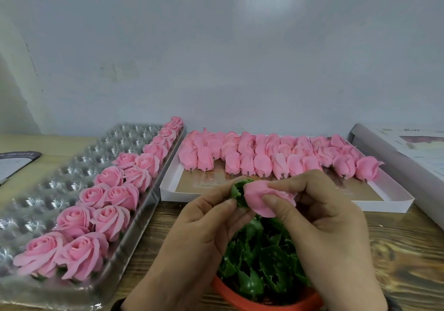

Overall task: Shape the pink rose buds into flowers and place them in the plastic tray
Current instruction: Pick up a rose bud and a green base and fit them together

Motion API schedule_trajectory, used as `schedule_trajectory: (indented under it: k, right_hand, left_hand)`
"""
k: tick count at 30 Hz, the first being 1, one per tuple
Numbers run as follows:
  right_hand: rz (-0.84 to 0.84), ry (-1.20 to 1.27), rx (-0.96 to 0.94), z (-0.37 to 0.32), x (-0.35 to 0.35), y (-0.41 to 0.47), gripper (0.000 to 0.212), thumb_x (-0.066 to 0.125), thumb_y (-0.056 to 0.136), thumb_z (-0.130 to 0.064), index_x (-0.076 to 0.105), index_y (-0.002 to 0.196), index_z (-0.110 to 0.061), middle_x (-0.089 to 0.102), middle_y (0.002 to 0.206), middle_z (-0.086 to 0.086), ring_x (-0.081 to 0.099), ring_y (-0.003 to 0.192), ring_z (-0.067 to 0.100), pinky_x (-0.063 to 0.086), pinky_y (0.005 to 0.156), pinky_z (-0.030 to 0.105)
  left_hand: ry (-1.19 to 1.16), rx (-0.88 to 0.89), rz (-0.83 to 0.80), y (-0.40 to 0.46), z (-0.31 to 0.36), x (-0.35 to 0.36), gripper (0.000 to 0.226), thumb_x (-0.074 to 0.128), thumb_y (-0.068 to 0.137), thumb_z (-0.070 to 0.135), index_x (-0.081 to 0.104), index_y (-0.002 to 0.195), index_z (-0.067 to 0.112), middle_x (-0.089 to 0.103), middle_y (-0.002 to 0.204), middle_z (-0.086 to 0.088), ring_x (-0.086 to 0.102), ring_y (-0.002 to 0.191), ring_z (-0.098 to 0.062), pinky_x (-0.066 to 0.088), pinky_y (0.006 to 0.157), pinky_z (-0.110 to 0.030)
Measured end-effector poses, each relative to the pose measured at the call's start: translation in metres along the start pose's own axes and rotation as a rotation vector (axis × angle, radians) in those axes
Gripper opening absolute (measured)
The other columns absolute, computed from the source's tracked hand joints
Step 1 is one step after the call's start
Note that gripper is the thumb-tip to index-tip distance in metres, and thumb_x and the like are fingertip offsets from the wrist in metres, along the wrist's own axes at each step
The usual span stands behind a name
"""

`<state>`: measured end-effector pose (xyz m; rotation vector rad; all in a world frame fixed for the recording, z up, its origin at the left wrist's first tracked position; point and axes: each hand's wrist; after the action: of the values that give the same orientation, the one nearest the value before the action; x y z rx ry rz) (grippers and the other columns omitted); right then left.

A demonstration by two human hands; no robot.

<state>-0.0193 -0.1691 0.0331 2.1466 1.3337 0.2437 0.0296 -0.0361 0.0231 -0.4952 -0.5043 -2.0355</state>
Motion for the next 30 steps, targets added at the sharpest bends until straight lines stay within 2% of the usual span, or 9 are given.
schedule_trajectory:
  k: [3,8,10,13,16,20,24,28,30]
  right_hand:
    - [0.000,-0.037,-0.023,0.002,0.000,0.000,0.012,0.070,0.067,-0.034,0.066,0.078,-0.037,0.061,0.068,-0.007,0.055,0.062,0.007,0.040,0.056,0.011]
    - [-0.028,-0.070,-0.024,0.005,0.003,0.001,0.014,0.074,0.070,-0.035,0.068,0.083,-0.034,0.064,0.078,-0.006,0.062,0.075,0.011,0.044,0.063,0.012]
    - [-0.030,-0.025,-0.008,0.004,0.000,0.002,0.014,0.077,0.071,-0.039,0.069,0.082,-0.034,0.067,0.080,-0.003,0.064,0.076,0.014,0.051,0.069,0.028]
    - [-0.042,0.012,0.004,0.000,-0.005,0.004,0.015,0.075,0.069,-0.045,0.069,0.079,-0.036,0.069,0.078,0.002,0.066,0.075,0.021,0.053,0.071,0.045]
    - [-0.123,0.034,0.035,-0.004,-0.007,0.004,0.011,0.073,0.067,-0.041,0.069,0.077,-0.037,0.069,0.077,0.000,0.065,0.075,0.019,0.053,0.071,0.041]
    - [-0.280,-0.026,0.018,-0.007,-0.006,0.003,0.010,0.073,0.070,-0.035,0.070,0.078,-0.034,0.065,0.080,-0.007,0.063,0.078,0.012,0.050,0.071,0.027]
    - [-0.398,-0.114,-0.055,-0.009,-0.002,0.002,0.007,0.071,0.069,-0.031,0.069,0.076,-0.029,0.060,0.082,-0.010,0.059,0.084,0.007,0.042,0.069,0.011]
    - [-0.485,-0.137,-0.123,-0.009,-0.001,0.001,0.006,0.069,0.073,-0.025,0.065,0.077,-0.023,0.058,0.085,-0.016,0.058,0.085,0.003,0.040,0.071,0.007]
    - [-0.504,-0.144,-0.138,-0.010,0.000,0.001,0.005,0.068,0.074,-0.024,0.063,0.077,-0.024,0.058,0.087,-0.016,0.058,0.086,0.001,0.040,0.071,0.006]
  left_hand:
    - [0.018,0.016,-0.018,0.001,-0.004,0.001,0.024,0.055,0.083,0.004,0.072,0.098,0.013,0.070,0.105,-0.014,0.067,0.100,-0.023,0.055,0.078,-0.024]
    - [0.188,0.052,-0.142,-0.001,-0.013,0.005,0.041,0.046,0.077,0.004,0.068,0.109,0.018,0.068,0.113,-0.010,0.061,0.112,-0.021,0.049,0.093,-0.028]
    - [0.348,0.094,-0.151,-0.003,-0.014,0.005,0.043,0.049,0.079,0.003,0.063,0.117,0.019,0.067,0.116,-0.003,0.059,0.115,-0.017,0.046,0.097,-0.028]
    - [0.719,0.192,-0.117,-0.004,-0.010,0.002,0.053,0.051,0.078,0.007,0.053,0.123,0.034,0.069,0.108,0.013,0.064,0.101,-0.007,0.049,0.082,-0.016]
    - [1.047,0.318,0.036,-0.006,-0.007,0.000,0.046,0.065,0.076,0.026,0.048,0.110,0.052,0.067,0.093,0.014,0.063,0.088,-0.003,0.049,0.076,-0.023]
    - [1.155,0.334,0.134,-0.007,-0.011,0.000,0.051,0.064,0.060,0.052,0.044,0.106,0.045,0.060,0.096,0.012,0.058,0.091,-0.005,0.050,0.076,-0.026]
    - [1.130,0.311,0.103,-0.005,-0.011,0.002,0.042,0.067,0.061,0.037,0.049,0.099,0.032,0.061,0.086,0.009,0.058,0.079,0.000,0.043,0.065,-0.009]
    - [1.017,0.224,0.030,-0.005,-0.009,0.005,0.051,0.068,0.060,0.015,0.054,0.108,0.024,0.065,0.083,0.002,0.061,0.074,-0.001,0.044,0.065,-0.010]
    - [0.973,0.194,0.000,-0.006,-0.007,0.006,0.041,0.067,0.058,0.011,0.060,0.097,0.026,0.067,0.079,0.008,0.061,0.071,0.004,0.044,0.064,-0.009]
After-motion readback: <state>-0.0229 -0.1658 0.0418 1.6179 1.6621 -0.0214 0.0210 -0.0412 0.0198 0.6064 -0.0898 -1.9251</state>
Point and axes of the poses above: each hand's wrist, its own y-axis towards the middle knuckle, its own x-axis out of the palm, z = x × y
